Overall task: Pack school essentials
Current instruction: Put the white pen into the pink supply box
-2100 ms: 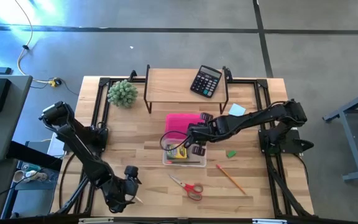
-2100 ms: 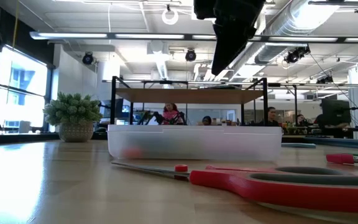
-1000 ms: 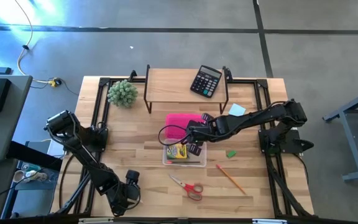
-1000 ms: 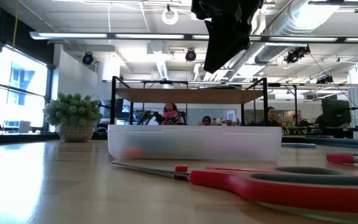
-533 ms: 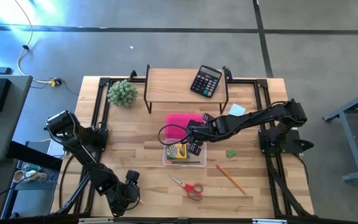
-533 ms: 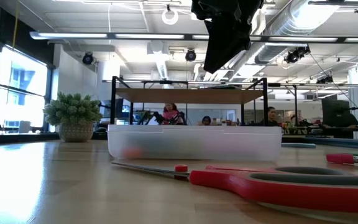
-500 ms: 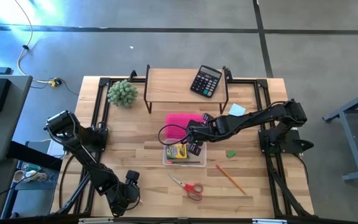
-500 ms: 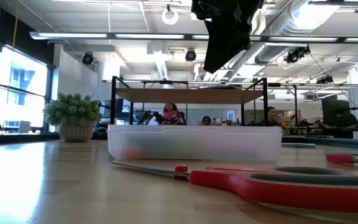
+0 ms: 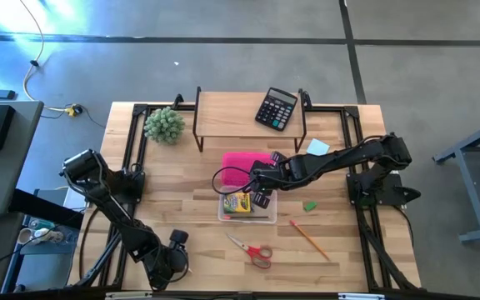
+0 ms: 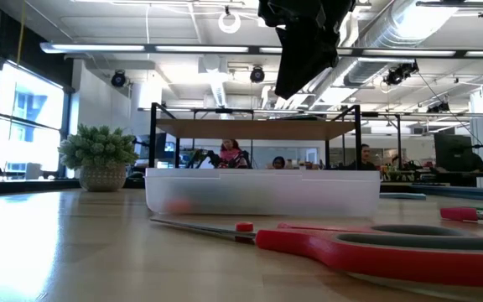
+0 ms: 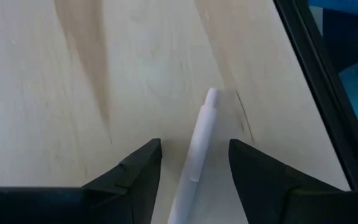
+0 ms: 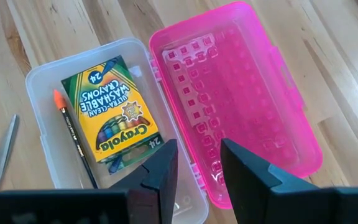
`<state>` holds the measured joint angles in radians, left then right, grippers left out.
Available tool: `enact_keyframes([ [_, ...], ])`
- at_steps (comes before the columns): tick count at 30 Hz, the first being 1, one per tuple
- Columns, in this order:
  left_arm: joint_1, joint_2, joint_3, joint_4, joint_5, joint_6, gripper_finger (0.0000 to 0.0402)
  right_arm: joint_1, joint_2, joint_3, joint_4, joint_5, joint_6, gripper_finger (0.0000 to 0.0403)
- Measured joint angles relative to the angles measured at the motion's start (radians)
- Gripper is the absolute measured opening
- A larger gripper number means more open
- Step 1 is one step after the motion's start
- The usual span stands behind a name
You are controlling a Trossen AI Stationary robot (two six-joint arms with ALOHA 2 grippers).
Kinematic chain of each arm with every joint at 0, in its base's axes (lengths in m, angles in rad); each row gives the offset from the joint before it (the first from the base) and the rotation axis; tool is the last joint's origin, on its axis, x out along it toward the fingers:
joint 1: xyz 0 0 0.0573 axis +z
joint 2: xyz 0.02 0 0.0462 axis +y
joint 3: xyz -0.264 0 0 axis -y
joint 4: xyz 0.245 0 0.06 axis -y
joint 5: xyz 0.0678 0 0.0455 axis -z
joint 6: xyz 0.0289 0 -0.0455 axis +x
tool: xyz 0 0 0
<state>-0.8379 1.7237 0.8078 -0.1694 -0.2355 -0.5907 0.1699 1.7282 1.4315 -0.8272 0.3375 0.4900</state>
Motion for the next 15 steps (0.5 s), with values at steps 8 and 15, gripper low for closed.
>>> enact_keyframes([
  [8, 0.001, 0.000, 0.000, 0.009, 0.000, 0.000, 0.0154, 0.000, 0.000, 0.000, 0.000, 0.000, 0.003, 0.0114],
  [15, 0.001, 0.000, 0.000, 0.008, 0.009, 0.002, 0.0093, 0.000, 0.000, 0.000, 0.000, 0.000, 0.000, 0.0114],
])
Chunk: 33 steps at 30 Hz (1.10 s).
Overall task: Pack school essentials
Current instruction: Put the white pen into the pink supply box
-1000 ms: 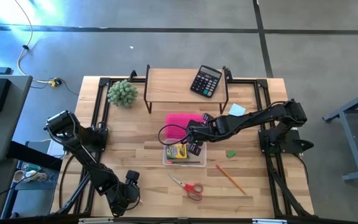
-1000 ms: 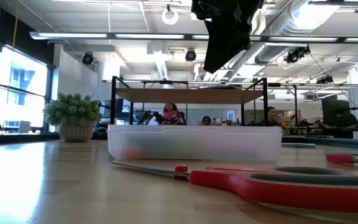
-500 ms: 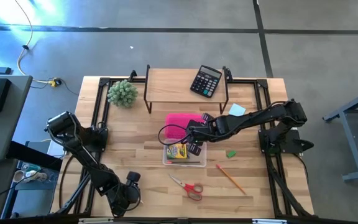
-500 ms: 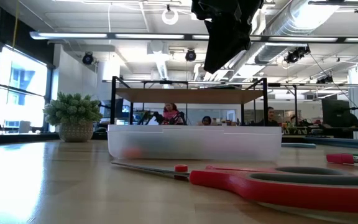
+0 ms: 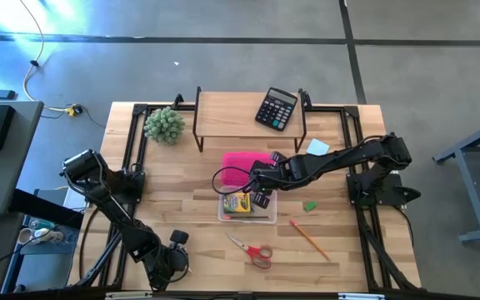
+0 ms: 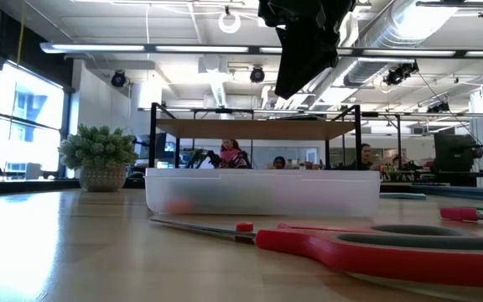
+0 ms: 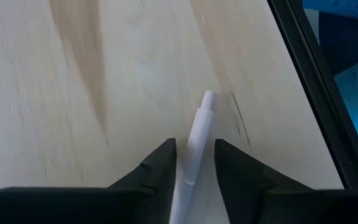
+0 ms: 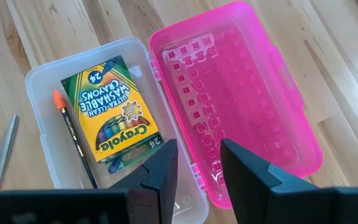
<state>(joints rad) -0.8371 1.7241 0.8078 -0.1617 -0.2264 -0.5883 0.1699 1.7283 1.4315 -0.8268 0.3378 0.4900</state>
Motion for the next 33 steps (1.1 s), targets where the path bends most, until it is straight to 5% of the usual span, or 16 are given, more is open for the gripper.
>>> enact_keyframes([
  [12, 0.000, -0.001, 0.001, 0.004, 0.010, 0.017, 0.0009, 0.000, 0.000, 0.000, 0.000, 0.000, 0.000, 0.0114],
  [33, 0.011, -0.001, 0.001, 0.012, 0.014, 0.017, 0.0001, 0.000, 0.000, 0.000, 0.000, 0.000, 0.000, 0.0114],
])
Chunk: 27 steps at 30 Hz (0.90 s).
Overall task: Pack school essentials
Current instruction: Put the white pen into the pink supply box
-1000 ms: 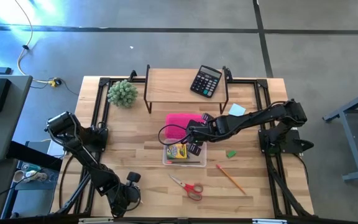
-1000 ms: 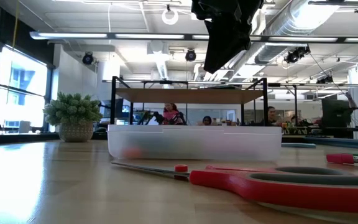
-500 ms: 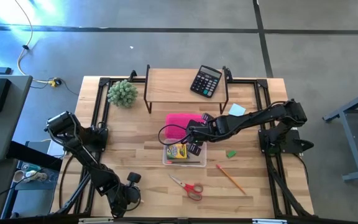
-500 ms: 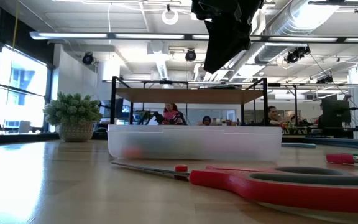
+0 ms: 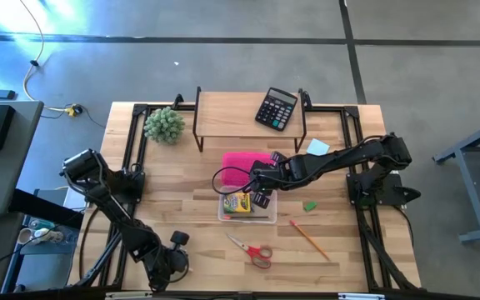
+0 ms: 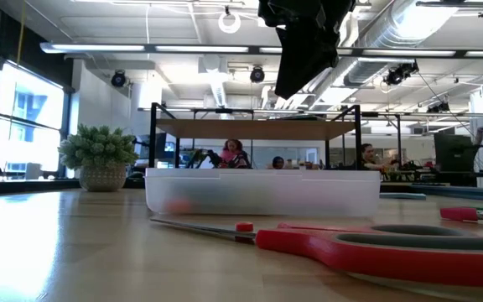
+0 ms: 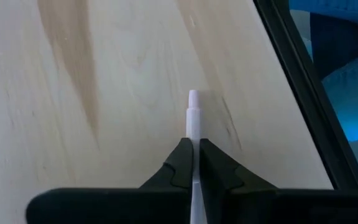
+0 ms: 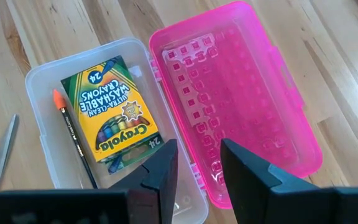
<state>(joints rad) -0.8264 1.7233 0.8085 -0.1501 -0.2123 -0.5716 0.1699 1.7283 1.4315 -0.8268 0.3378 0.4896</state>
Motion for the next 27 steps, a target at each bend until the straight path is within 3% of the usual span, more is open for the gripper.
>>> enact_keyframes([
  [18, 0.139, -0.015, 0.004, 0.042, 0.009, 0.113, 0.0001, 0.000, -0.001, 0.000, -0.020, 0.003, 0.000, 0.0114],
  [27, 0.274, -0.022, 0.101, -0.028, 0.021, 0.239, 0.0000, 0.000, -0.063, 0.000, -0.035, 0.048, 0.005, 0.0114],
])
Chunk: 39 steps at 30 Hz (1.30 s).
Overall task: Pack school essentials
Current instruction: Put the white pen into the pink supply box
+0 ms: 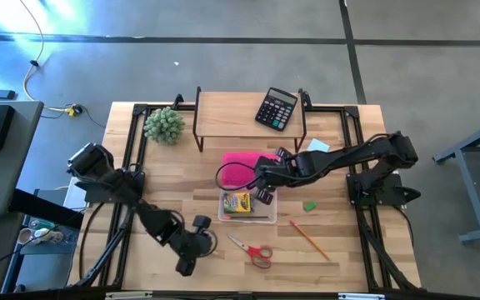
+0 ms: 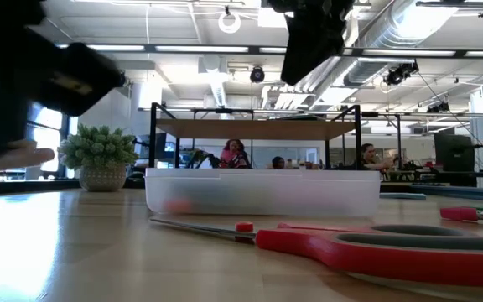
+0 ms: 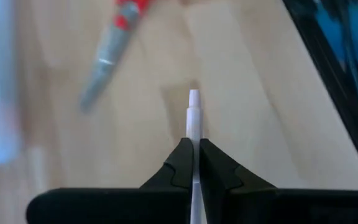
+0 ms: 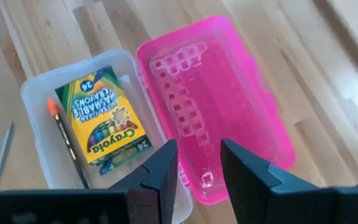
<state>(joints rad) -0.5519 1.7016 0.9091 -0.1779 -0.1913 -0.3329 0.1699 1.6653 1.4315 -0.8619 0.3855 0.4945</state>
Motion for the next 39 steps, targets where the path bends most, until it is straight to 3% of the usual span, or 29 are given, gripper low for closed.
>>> enact_keyframes([
  [15, 0.241, 0.000, 0.211, -0.053, -0.013, 0.204, 0.0000, -0.007, -0.080, 0.000, -0.028, 0.035, 0.012, 0.0114],
  [26, 0.341, 0.028, 0.216, 0.106, -0.025, 0.197, 0.0000, -0.008, -0.082, 0.000, -0.041, 0.040, 0.074, 0.0114],
  [39, 0.396, 0.130, 0.215, 0.139, 0.016, 0.127, 0.0000, -0.009, -0.082, 0.000, -0.085, 0.040, 0.074, 0.0114],
])
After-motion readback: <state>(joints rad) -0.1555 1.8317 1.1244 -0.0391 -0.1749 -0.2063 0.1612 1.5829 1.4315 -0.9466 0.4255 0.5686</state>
